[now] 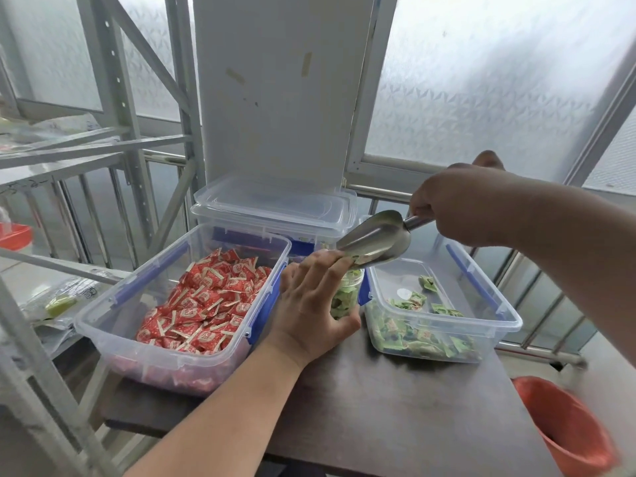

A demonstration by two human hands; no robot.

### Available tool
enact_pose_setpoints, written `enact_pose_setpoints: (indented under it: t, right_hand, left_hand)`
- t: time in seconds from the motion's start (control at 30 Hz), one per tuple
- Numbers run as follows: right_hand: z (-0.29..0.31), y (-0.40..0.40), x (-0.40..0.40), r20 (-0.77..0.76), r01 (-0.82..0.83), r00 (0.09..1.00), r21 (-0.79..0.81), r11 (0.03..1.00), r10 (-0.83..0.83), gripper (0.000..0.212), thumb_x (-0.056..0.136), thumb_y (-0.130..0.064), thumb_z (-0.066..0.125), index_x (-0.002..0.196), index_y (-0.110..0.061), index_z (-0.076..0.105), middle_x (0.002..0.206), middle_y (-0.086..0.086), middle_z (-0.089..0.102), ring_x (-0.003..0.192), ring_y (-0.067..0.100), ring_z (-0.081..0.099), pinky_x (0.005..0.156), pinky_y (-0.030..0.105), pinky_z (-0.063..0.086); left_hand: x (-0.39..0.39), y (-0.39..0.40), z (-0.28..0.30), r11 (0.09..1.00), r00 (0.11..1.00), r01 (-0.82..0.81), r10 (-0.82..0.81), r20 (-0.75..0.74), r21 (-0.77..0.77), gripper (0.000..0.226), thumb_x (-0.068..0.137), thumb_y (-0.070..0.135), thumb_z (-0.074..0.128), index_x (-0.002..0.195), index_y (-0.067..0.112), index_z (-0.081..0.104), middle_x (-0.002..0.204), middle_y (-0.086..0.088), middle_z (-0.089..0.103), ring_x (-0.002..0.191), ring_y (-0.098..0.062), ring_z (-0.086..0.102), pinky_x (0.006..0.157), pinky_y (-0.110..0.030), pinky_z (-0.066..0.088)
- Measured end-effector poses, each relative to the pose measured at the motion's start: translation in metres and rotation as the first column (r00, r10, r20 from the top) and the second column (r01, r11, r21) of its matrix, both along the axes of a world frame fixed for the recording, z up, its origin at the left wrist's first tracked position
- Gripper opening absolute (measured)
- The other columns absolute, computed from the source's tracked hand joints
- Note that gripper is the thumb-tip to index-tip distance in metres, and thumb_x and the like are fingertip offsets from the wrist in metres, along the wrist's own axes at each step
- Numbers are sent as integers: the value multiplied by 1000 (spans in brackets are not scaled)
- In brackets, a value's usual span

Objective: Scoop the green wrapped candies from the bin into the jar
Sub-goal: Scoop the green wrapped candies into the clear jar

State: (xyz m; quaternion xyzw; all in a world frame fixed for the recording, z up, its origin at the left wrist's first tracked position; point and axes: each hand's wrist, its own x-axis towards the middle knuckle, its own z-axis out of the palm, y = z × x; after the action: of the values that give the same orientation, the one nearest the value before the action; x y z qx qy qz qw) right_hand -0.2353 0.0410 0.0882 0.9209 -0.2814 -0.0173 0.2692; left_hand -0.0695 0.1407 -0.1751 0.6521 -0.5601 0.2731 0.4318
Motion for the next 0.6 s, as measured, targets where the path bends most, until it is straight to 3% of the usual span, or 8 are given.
enact_pose_setpoints:
  t: [0.13, 0.23, 0.33, 0.4, 0.53, 0.6]
  right_hand:
    - [1, -2, -5, 16, -6, 1000, -34, 999, 6, 49, 76, 5, 42, 103, -27, 68, 75, -10, 53, 95, 13, 54, 101, 48, 33]
    - [-2, -2, -6, 41, -49, 998, -60, 997, 51, 46, 75, 5, 41, 97, -26, 67, 72, -8, 53, 86, 8, 52, 97, 46, 33]
    - [-1, -4, -10, 41, -66, 997, -75, 995, 69, 40, 74, 6, 42, 89, -25, 62, 71, -7, 54, 81, 7, 51, 96, 47, 33]
    - [2, -8, -12, 48, -51, 997, -73, 996, 55, 36, 72, 5, 41, 86, -22, 60, 71, -6, 54, 81, 10, 53, 96, 49, 34]
    - [2, -14, -12, 84, -63, 994, -67, 996, 68, 34, 74, 4, 42, 84, -23, 60, 78, -7, 62, 82, 14, 56, 94, 48, 33]
    - [2, -14, -13, 81, -87, 992, -100, 991, 96, 31, 80, 1, 47, 83, -26, 61, 78, -7, 62, 78, 14, 54, 89, 46, 34]
  left_hand:
    - [0, 2, 13, 999, 1000, -13, 14, -28, 49, 67, 82, 45, 78, 145, 25, 65, 143, 8, 64, 126, -19, 63, 106, -42, 30]
    - [1, 3, 26, 996, 1000, -2, 5, -28, 93, 65, 82, 49, 75, 144, 33, 67, 140, 11, 64, 120, -16, 62, 103, -37, 23]
    - [2, 4, 34, 998, 1000, -7, 9, -26, 62, 49, 82, 47, 76, 128, 30, 74, 127, 14, 69, 112, -16, 67, 96, -36, 22]
    - [4, 5, 37, 998, 999, -10, 12, -34, 57, 47, 82, 47, 77, 125, 30, 74, 126, 13, 69, 111, -17, 68, 95, -35, 21]
    - [-1, 4, 39, 994, 1000, 2, 1, -28, 111, 58, 82, 48, 73, 137, 30, 69, 138, 12, 66, 118, -16, 65, 102, -37, 20]
    - [-5, 2, 38, 991, 1000, -4, 6, -9, 133, 51, 83, 49, 70, 132, 33, 73, 139, 14, 68, 121, -15, 63, 103, -38, 19]
